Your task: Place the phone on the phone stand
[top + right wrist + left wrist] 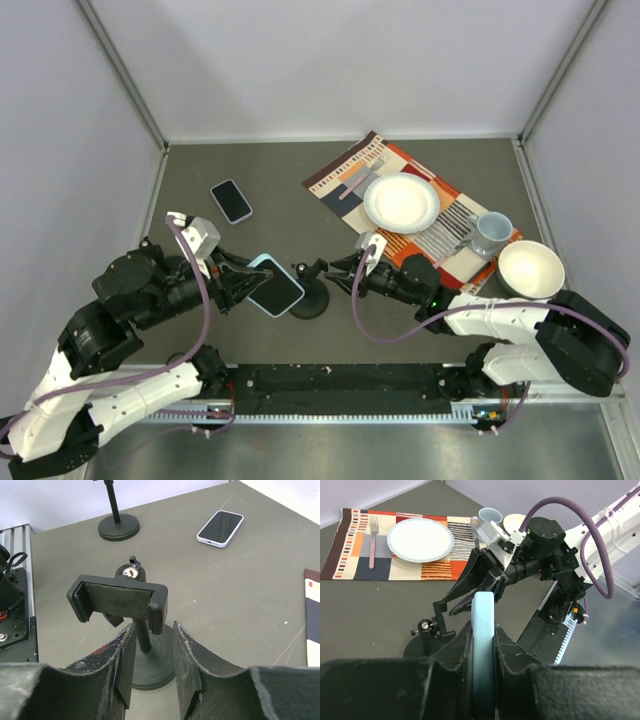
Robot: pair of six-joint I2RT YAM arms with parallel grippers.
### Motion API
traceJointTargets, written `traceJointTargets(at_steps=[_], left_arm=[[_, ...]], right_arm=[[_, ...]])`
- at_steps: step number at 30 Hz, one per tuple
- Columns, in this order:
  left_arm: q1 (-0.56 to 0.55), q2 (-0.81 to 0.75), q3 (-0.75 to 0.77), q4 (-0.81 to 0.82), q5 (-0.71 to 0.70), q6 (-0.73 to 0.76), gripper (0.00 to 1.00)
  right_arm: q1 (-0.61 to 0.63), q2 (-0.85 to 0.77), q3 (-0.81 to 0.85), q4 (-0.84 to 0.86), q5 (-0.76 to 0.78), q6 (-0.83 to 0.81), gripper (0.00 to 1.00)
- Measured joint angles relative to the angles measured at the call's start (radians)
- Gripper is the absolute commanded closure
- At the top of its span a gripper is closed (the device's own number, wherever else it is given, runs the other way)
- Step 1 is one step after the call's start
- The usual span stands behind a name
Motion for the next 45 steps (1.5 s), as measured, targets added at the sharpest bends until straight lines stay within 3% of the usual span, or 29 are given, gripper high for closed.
traceJointTargets(at_steps=[9,15,19,27,35,41,45], left_arm=[[0.000,0.027,-0.006,0.009,0.003,-0.002,1.00],[0.000,0.032,-0.016,0.014,0.005,-0.002,1.00],[0.000,0.032,-0.016,0.015,0.004,-0.002,1.00],[0.000,0.097,-0.017,0.066,0.030,0.008,1.00],[0.011,0.404,-0.002,0.272,0.200,0.176,1.00],[0.047,0.585,0.080,0.249,0.370,0.348,1.00],[0.082,0.597,0.084,0.255,0.435,0.423,1.00]], right_arm=[[0.000,0.008,0.019,0.014,-0.006,0.000,0.67],[0.000,0.047,0.047,0.015,-0.012,-0.001,0.75],[0.000,0.051,0.050,0.011,-0.011,-0.008,1.00],[-0.019,0.054,0.112,-0.092,0.008,-0.048,1.00],[-0.179,0.140,0.249,-0.202,-0.222,-0.063,1.00],[-0.226,0.192,0.328,-0.259,-0.375,-0.085,1.00],[-0.251,0.198,0.329,-0.262,-0.443,-0.086,1.00]])
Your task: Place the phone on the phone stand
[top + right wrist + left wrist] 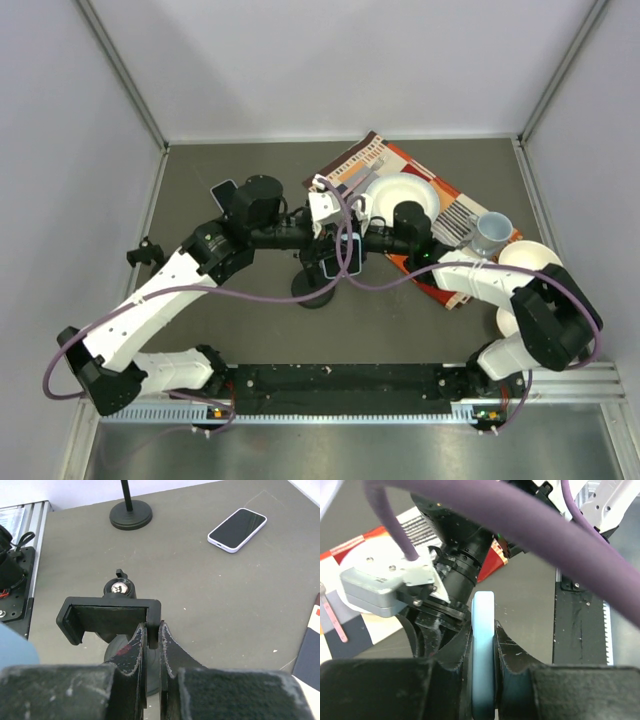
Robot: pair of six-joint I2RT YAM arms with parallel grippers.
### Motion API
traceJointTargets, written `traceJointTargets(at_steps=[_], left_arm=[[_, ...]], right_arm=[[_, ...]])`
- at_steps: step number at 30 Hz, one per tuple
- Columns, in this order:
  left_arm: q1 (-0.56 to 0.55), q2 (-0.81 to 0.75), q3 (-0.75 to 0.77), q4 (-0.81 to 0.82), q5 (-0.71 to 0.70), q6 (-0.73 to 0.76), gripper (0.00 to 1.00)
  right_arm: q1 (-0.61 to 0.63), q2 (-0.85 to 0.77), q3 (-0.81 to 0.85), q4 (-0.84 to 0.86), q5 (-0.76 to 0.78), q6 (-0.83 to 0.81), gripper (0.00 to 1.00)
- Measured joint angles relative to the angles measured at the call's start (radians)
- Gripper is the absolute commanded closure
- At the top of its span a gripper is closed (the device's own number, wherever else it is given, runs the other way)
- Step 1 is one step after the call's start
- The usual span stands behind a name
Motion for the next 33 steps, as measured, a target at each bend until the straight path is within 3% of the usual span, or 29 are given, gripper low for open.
traceJointTargets(at_steps=[9,33], left_arm=[[0.133,-0.011,-0.152,0.201,0.158,0.021,1.00],[0.154,0.003,-0.266,0.321,0.152,0.037,1.00]], right_arm=[[-0.029,0.019,-0.004,0.045,-0.042,0.046,1.00],[-0.050,0.050,-0.026,0.152,-0.069,0.106,1.00]])
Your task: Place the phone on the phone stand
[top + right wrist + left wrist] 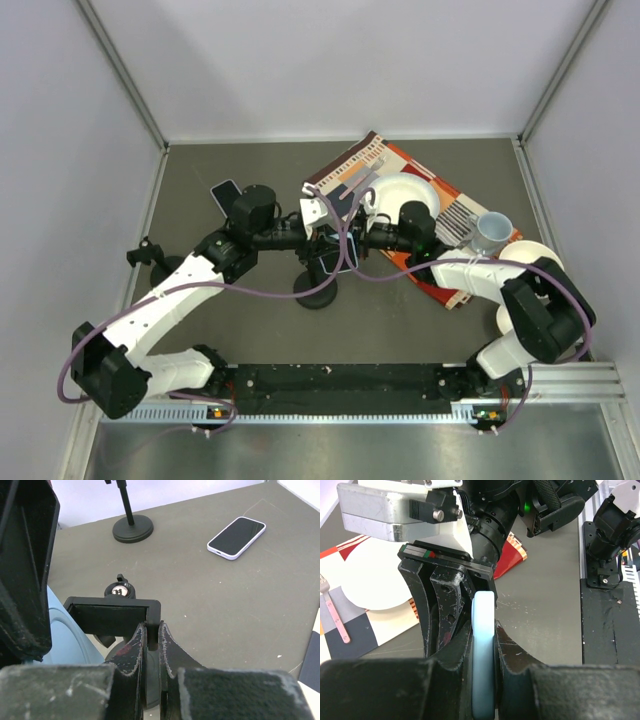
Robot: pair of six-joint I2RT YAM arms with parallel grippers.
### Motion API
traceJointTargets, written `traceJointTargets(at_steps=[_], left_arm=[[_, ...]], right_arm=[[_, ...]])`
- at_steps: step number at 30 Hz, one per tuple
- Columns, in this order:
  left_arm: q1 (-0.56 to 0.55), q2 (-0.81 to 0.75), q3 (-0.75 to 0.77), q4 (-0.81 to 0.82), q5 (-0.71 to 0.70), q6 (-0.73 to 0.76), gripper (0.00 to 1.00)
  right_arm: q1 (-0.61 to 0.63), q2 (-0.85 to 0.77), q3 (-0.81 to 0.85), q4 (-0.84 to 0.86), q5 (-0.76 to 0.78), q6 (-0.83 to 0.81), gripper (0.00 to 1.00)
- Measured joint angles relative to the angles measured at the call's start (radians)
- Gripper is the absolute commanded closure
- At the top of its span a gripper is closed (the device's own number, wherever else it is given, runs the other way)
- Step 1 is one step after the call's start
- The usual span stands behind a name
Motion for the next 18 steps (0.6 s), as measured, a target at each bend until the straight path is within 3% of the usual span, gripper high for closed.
traceJointTargets(at_steps=[8,18], left_arm=[[0.005,-0.030,-0.049,0.032,-0.011,0.008,1.00],[0.046,0.050,0.038,-0.080,0.066,0.047,1.00]], right_arm=[[-0.003,0.014,-0.006,0.036,-0.018,0.013,1.00],[-0.037,0.039,0.043,-0.032,-0.148,-0.012,1.00]])
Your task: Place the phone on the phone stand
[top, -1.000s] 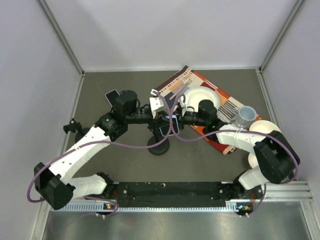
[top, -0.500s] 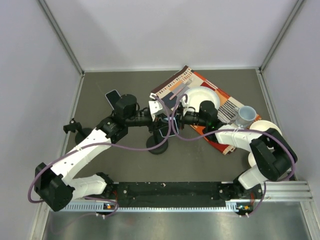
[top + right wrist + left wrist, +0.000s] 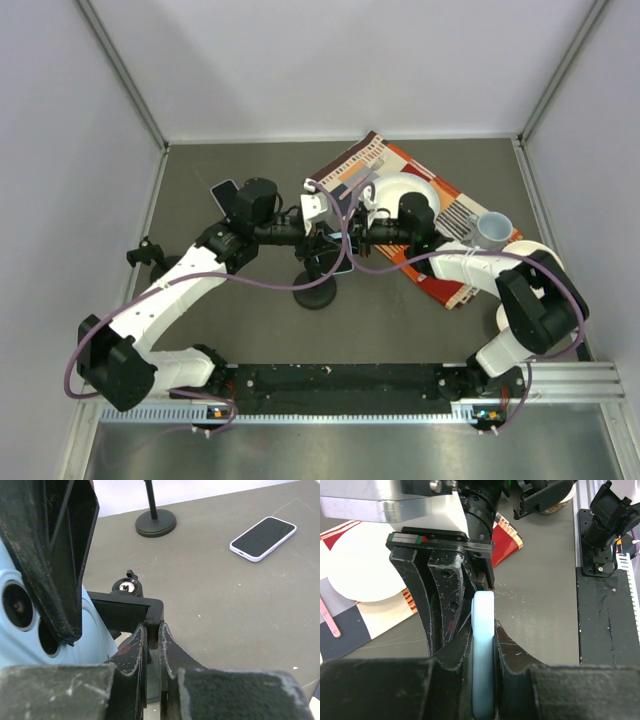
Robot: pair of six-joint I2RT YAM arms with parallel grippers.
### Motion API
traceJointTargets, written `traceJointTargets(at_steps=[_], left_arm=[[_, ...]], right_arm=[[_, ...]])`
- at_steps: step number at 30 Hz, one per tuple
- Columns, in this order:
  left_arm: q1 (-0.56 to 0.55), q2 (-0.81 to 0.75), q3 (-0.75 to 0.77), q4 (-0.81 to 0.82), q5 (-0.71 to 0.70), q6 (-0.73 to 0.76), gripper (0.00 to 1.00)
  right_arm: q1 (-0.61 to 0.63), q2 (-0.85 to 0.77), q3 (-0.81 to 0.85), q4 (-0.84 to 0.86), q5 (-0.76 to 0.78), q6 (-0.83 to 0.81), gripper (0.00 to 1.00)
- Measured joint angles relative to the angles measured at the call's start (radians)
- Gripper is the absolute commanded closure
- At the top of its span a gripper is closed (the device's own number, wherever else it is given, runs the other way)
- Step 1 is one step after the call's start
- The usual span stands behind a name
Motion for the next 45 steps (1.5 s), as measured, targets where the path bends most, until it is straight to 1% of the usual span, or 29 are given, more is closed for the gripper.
traceJointTargets(at_steps=[4,8,11,15,20,26,29,31,37,40,42,45], left_arm=[[0.002,0.000,0.000,0.001,0.002,0.004,1.00],[0.003,0.000,0.000,0.000,-0.016,0.002,1.00],[0.003,-0.012,-0.001,0.001,-0.053,-0.005,1.00],[0.003,-0.062,-0.039,-0.001,-0.107,-0.017,1.00],[-0.004,-0.110,-0.047,-0.053,-0.183,-0.056,1.00],[-0.074,-0.156,-0.043,-0.133,-0.395,-0.124,1.00],[-0.132,-0.159,-0.027,-0.190,-0.553,-0.172,1.00],[-0.169,-0.157,-0.019,-0.209,-0.649,-0.207,1.00],[-0.280,-0.112,0.018,-0.248,-0.920,-0.334,1.00],[-0.308,-0.077,0.043,-0.291,-1.043,-0.418,1.00],[-0.320,-0.040,0.079,-0.323,-1.104,-0.494,1.00],[-0.337,0.003,0.125,-0.366,-1.154,-0.573,1.00]], right_arm=[[-0.012,0.031,0.026,0.000,-0.045,0.009,1.00],[-0.011,0.032,0.024,0.000,-0.018,0.013,1.00],[-0.008,0.021,0.001,0.027,0.043,0.035,1.00],[0.009,-0.006,-0.051,0.080,0.147,0.074,1.00],[0.045,-0.071,-0.119,0.106,0.293,0.091,1.00],[0.148,-0.127,-0.118,0.016,0.531,0.025,1.00],[0.215,-0.132,-0.103,-0.035,0.675,-0.014,1.00],[0.240,-0.135,-0.103,-0.043,0.740,-0.018,1.00],[0.274,-0.145,-0.103,-0.054,0.929,-0.015,1.00],[0.286,-0.148,-0.092,-0.055,1.041,-0.027,1.00],[0.294,-0.148,-0.090,-0.055,1.104,-0.039,1.00],[0.310,-0.148,-0.090,-0.054,1.162,-0.048,1.00]])
